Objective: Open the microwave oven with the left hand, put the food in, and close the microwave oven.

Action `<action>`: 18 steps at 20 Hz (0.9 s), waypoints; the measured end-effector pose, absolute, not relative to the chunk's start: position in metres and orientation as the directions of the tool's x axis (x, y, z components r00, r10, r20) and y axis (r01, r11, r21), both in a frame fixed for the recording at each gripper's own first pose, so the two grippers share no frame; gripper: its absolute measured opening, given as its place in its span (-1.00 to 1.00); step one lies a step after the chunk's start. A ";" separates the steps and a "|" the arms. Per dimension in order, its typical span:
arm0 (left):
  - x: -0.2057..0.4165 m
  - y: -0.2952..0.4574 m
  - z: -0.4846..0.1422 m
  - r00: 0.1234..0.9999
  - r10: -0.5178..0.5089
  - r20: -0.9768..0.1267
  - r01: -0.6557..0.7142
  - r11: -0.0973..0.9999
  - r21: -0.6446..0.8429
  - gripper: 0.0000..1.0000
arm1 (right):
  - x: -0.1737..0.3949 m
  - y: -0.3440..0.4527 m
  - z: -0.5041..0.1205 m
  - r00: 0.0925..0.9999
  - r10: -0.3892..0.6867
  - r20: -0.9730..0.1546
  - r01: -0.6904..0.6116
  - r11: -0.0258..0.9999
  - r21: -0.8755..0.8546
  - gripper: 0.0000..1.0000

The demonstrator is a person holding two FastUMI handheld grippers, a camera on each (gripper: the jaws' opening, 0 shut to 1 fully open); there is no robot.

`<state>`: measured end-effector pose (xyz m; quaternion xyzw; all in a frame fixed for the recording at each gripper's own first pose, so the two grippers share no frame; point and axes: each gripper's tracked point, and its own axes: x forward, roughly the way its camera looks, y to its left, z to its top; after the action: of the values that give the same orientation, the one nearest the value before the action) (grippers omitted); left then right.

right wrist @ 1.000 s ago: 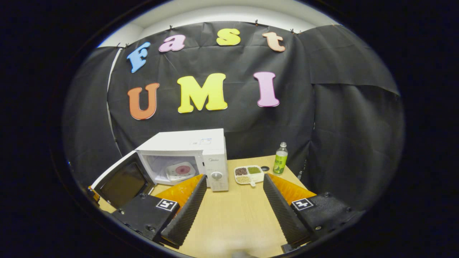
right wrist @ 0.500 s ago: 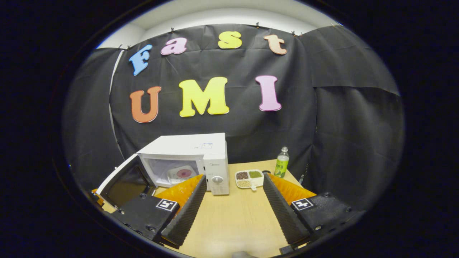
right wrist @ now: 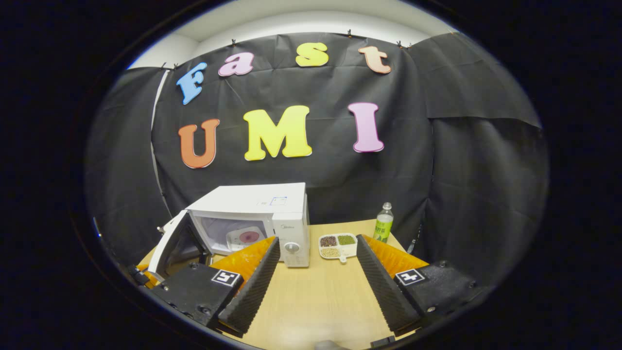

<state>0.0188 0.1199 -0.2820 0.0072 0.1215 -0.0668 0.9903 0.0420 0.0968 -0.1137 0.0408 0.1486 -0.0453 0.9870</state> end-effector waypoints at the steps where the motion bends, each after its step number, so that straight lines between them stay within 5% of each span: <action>1: 0.023 0.110 -0.280 0.960 -0.144 -0.239 0.147 0.989 -0.005 -1.00 | 0.040 0.093 -0.116 0.950 -0.075 -0.304 0.100 0.993 0.066 1.00; 2: 0.027 0.099 -0.278 0.959 -0.157 -0.236 0.159 0.987 -0.008 -1.00 | 0.039 0.090 -0.116 0.948 -0.074 -0.308 0.101 0.992 0.070 0.83; 3: 0.031 0.088 -0.276 0.957 -0.171 -0.233 0.173 0.985 -0.011 -1.00 | 0.038 0.087 -0.116 0.948 -0.071 -0.309 0.100 0.992 0.077 1.00; 4: 0.036 0.076 -0.274 0.956 -0.185 -0.227 0.187 0.982 -0.013 -1.00 | 0.038 0.082 -0.116 0.948 -0.075 -0.310 0.104 0.992 0.076 0.83; 5: 0.040 0.066 -0.272 0.955 -0.198 -0.222 0.200 0.980 -0.014 -1.00 | 0.037 0.080 -0.116 0.946 -0.076 -0.314 0.104 0.992 0.075 1.00; 18: 0.109 -0.021 -0.263 0.949 -0.252 -0.188 0.256 0.967 -0.004 -1.00 | 0.051 0.024 -0.126 0.938 -0.077 -0.339 0.107 0.992 0.070 1.00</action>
<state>0.1090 -0.0208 -0.2634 0.0102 0.0940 -0.1289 0.9871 0.0514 0.0237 -0.1264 0.0438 0.1702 -0.0470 0.9833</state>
